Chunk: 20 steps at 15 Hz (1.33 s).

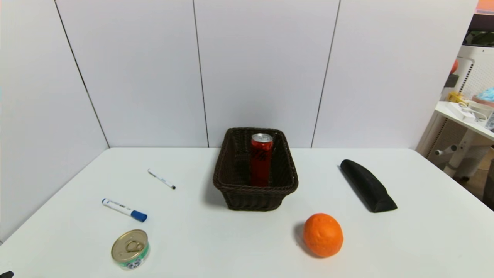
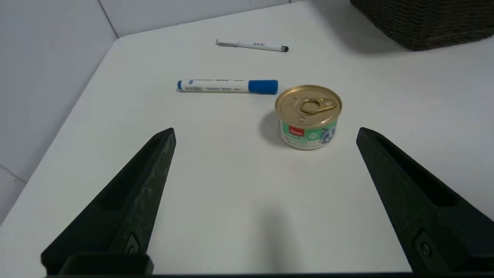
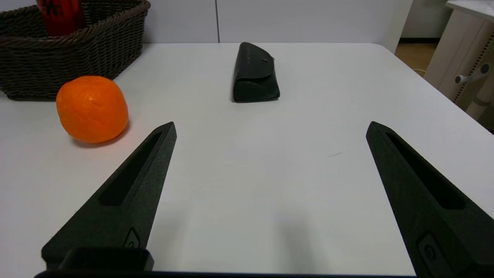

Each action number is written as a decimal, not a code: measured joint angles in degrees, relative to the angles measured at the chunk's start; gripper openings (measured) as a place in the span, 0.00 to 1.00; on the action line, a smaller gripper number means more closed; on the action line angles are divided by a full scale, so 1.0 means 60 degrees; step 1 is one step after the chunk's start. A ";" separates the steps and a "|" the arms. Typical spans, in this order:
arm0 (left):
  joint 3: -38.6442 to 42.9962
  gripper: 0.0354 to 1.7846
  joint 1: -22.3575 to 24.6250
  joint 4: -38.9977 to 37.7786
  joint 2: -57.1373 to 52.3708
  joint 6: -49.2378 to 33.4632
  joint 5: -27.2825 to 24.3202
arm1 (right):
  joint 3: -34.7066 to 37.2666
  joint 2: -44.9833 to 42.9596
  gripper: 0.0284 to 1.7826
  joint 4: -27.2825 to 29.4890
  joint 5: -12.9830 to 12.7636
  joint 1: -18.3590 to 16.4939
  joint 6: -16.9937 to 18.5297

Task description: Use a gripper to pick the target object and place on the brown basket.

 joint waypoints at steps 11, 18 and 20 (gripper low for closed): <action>0.0022 0.94 0.0209 0.1499 -0.2231 -0.1101 0.0701 | -0.0004 0.0000 0.95 0.0000 -0.0006 0.0000 -0.0004; 0.0022 0.94 0.0209 0.1495 -0.2249 -0.1097 0.0701 | 0.0000 0.0000 0.95 0.0004 -0.0004 0.0000 -0.0004; 0.0022 0.94 0.0209 0.1495 -0.2245 -0.1101 0.0701 | 0.0000 0.0000 0.95 0.0000 -0.0004 0.0000 0.0000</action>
